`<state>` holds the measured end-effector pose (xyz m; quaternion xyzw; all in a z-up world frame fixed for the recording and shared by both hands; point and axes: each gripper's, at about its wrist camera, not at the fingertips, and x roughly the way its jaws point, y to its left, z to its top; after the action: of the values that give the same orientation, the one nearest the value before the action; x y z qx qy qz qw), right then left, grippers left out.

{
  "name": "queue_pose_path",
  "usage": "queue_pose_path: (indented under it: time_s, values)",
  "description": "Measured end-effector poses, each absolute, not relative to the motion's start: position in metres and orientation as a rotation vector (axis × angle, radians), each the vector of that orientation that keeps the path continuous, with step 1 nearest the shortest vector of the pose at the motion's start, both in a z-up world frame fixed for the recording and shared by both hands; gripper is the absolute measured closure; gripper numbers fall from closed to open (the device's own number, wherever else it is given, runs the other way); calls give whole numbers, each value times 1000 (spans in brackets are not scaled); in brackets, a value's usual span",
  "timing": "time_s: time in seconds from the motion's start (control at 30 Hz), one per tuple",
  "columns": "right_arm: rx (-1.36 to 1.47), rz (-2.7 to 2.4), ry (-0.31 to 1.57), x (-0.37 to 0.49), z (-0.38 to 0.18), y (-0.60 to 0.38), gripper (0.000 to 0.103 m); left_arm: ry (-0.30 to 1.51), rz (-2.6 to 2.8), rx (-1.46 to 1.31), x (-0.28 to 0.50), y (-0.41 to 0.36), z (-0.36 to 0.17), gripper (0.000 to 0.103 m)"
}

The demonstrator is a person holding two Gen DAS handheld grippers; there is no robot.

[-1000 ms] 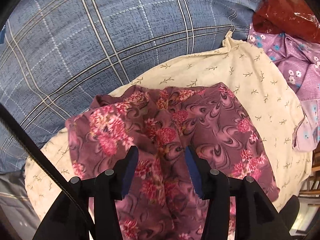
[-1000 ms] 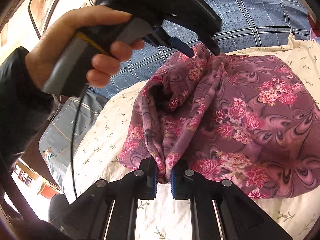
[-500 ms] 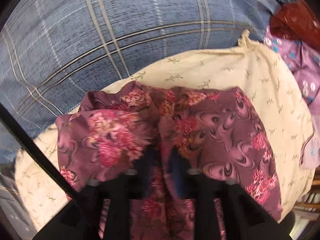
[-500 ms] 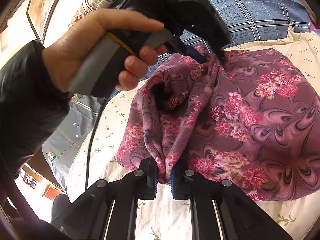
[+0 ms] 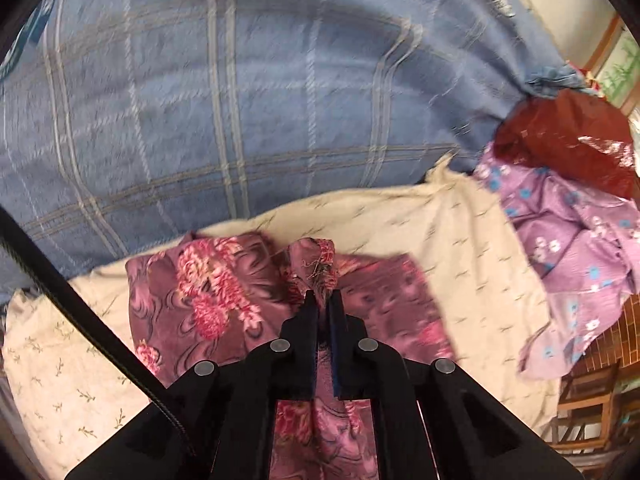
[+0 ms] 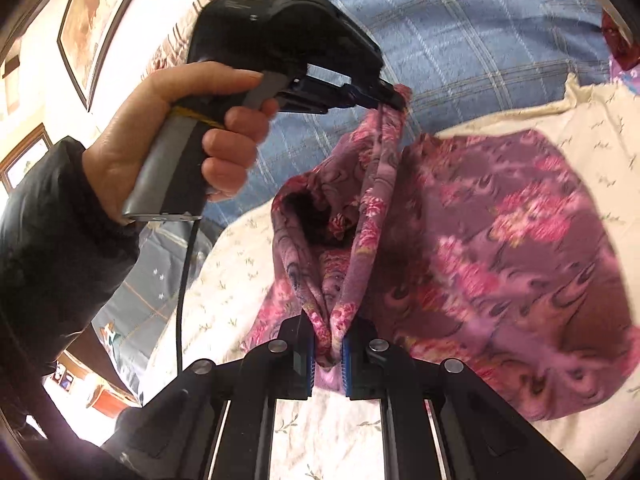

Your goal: Fold small clothes

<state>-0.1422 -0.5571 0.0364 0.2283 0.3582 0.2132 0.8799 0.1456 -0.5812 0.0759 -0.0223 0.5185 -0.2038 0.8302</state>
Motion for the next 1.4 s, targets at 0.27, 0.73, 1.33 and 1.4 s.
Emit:
queue_pose_path:
  time_s: [0.27,0.73,1.33,1.4]
  values:
    - [504,334,702,-152,48,-608,95,1101,-504,-7,139,-635,83,101]
    - [558,204,794,-163,17,-657,95,1196,-523,72,171,-719,6,101]
    - [486,141,864,-156,7,-641,82,1126,-644,-16,137,-669,40,73]
    - [474,138,867,-161,13,-641,74,1110,-662,-34,121,-643,50,70]
